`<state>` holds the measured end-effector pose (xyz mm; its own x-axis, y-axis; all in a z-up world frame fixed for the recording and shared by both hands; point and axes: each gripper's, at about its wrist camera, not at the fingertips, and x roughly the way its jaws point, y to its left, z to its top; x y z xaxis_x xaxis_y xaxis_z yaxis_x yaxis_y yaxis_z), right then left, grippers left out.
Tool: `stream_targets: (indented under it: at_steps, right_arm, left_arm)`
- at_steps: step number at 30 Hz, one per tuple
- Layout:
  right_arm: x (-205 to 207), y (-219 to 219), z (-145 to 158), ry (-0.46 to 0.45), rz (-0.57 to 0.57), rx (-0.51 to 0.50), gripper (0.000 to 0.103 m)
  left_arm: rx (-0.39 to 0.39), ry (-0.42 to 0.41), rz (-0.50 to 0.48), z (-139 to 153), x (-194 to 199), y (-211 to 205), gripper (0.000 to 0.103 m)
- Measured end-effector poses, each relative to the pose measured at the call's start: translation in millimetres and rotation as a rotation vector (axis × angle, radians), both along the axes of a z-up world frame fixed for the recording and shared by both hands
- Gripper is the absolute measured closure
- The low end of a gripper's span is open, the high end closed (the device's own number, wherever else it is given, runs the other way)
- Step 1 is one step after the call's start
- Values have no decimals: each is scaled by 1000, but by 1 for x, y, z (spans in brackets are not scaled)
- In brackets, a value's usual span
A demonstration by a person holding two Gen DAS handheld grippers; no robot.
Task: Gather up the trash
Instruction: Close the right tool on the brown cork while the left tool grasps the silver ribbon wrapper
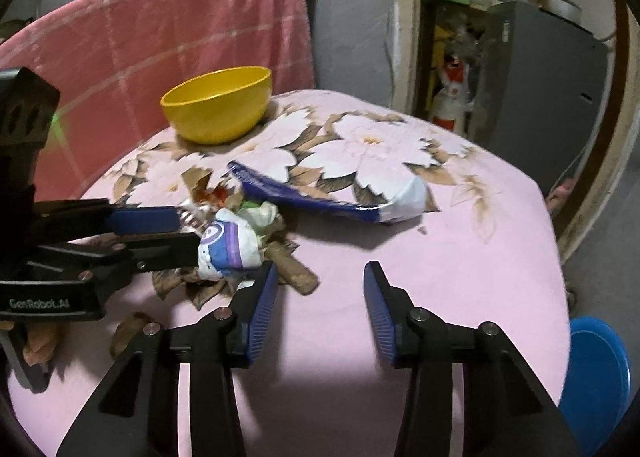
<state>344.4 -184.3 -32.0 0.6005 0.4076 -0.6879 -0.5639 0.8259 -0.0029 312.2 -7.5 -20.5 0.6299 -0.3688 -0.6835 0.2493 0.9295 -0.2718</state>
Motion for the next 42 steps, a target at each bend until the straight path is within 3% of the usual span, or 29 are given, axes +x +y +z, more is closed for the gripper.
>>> stream_targets:
  at_steps: [2,13,14,16,20,25,31,40,42]
  right_arm:
    - [0,6,-2,11,20,-14,64]
    - [18,12,-9,121,52,-4,67]
    - [19,13,-9,123,60,-5,69]
    - [18,13,-10,128,73,2,85]
    - [17,11,-10,133,74,25,88]
    - [8,8,-9,105,68,23,88]
    - [-9,-2,-10,42,49,0,88]
    - [-19,-39,-4,-10,-45,47,88]
    - [-18,-48,-3,-14,-65,64,88]
  left_arm:
    - [-16,13,-7,0,-1,1,74]
    - [-108,97,3,-6,14,8,71]
    - [-109,102,4,-6,14,8,71]
    - [-95,101,1,-4,14,7,73]
    - [-59,87,4,-1,10,1,74]
    - [-54,71,21,0,4,-2,78]
    - [-19,69,24,1,-5,-4,100]
    - [-7,85,30,0,-5,-12,99]
    - [3,82,39,2,-5,-13,90]
